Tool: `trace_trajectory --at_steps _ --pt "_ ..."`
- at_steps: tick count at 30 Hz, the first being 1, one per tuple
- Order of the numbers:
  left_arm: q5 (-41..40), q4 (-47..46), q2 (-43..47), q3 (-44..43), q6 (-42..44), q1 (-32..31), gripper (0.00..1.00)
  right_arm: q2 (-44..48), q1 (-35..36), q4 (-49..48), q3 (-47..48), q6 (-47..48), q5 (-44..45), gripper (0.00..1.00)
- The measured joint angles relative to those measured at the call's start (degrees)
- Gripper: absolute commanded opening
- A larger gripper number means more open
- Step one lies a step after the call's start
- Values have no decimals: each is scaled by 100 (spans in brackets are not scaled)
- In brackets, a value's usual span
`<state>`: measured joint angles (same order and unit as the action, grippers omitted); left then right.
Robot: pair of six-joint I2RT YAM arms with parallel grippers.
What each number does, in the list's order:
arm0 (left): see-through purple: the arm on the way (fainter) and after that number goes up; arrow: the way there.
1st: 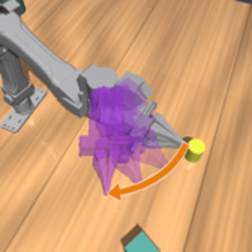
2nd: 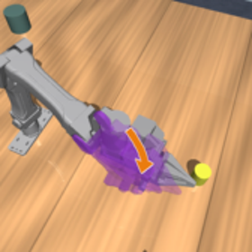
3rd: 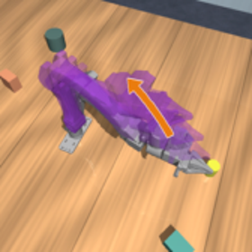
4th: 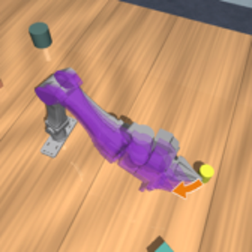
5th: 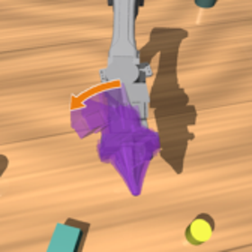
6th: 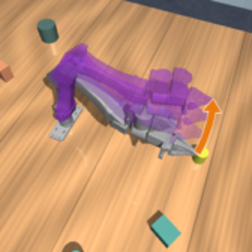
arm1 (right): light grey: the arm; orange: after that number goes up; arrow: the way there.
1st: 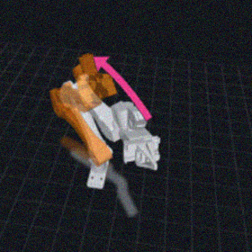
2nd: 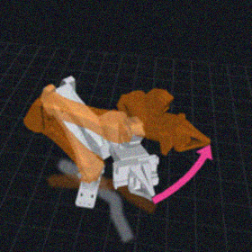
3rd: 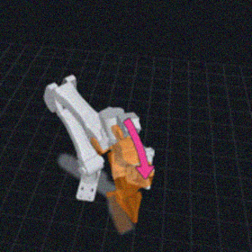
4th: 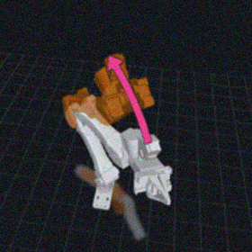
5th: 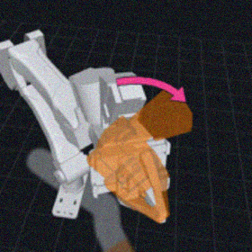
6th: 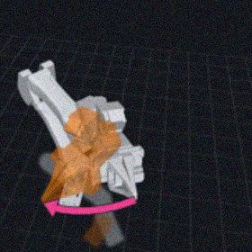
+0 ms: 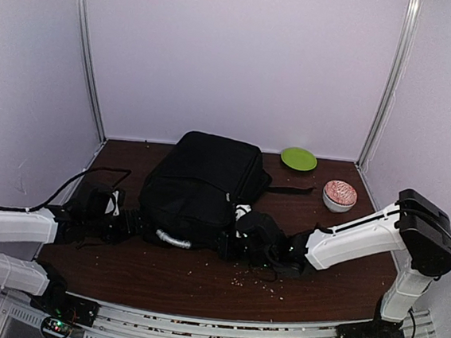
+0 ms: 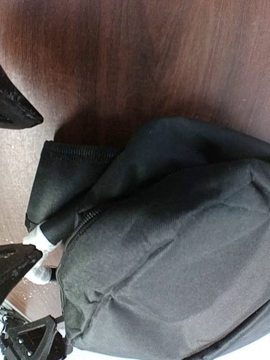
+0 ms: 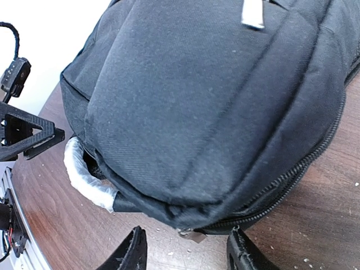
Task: Pack the student bag
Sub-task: Zip the student bag at the center of the board.
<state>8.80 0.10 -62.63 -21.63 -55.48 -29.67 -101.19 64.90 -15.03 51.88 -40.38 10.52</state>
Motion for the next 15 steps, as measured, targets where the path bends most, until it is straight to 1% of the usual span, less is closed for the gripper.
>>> trace_trajectory --at_steps 2,15 --pt "42 -63 -44 0 -24 0 71 -44 4 15 46 15 0 46" --pt "118 -199 -197 -37 -44 0 71 -330 7 350 175 94 133 29"
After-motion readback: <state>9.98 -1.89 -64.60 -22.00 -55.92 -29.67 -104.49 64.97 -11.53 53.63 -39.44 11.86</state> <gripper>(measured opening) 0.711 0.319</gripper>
